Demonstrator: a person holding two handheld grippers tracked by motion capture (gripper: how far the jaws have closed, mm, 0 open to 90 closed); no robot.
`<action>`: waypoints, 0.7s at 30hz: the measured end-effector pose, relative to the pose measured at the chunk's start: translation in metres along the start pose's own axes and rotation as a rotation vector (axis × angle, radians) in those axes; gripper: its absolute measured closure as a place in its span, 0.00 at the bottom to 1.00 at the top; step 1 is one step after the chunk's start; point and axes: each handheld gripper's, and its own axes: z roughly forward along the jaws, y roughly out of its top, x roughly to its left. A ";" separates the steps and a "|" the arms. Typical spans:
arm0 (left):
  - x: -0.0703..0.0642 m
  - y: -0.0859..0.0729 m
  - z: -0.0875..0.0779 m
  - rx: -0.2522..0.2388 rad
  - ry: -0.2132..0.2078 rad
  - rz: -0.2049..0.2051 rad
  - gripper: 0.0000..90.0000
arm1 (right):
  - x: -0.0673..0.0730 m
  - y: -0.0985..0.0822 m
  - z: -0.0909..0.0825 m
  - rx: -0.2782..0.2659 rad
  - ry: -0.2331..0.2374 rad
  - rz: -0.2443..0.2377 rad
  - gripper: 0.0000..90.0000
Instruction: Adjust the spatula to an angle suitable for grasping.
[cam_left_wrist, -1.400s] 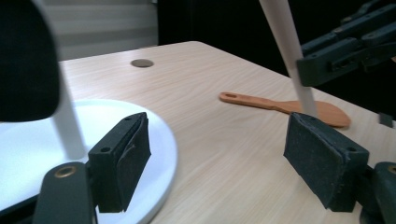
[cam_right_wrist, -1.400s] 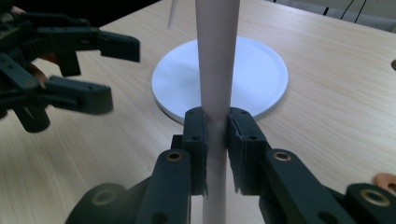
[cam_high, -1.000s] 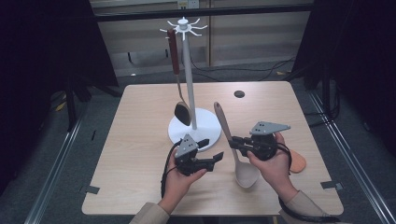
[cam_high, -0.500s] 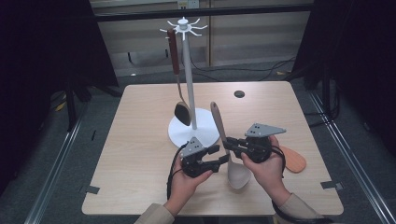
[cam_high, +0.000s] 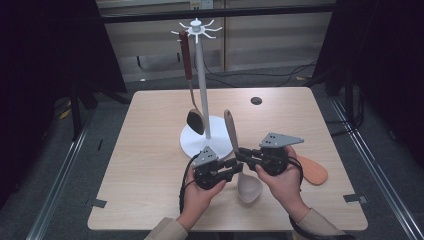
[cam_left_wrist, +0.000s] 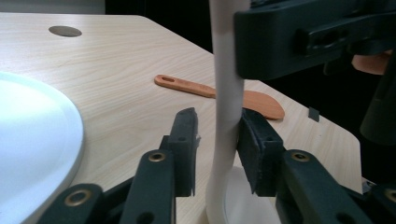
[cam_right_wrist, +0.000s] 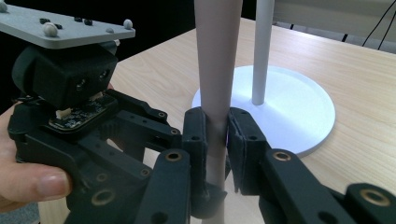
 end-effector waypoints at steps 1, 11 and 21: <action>-0.001 0.000 0.000 -0.005 -0.002 -0.005 0.77 | 0.000 0.000 0.000 -0.003 0.001 0.001 0.87; -0.002 0.002 0.000 -0.024 -0.015 0.011 0.87 | -0.002 0.000 -0.003 -0.030 0.007 0.032 0.87; -0.004 0.007 -0.001 -0.002 -0.006 0.037 0.88 | -0.006 -0.001 -0.004 -0.047 0.021 0.068 0.87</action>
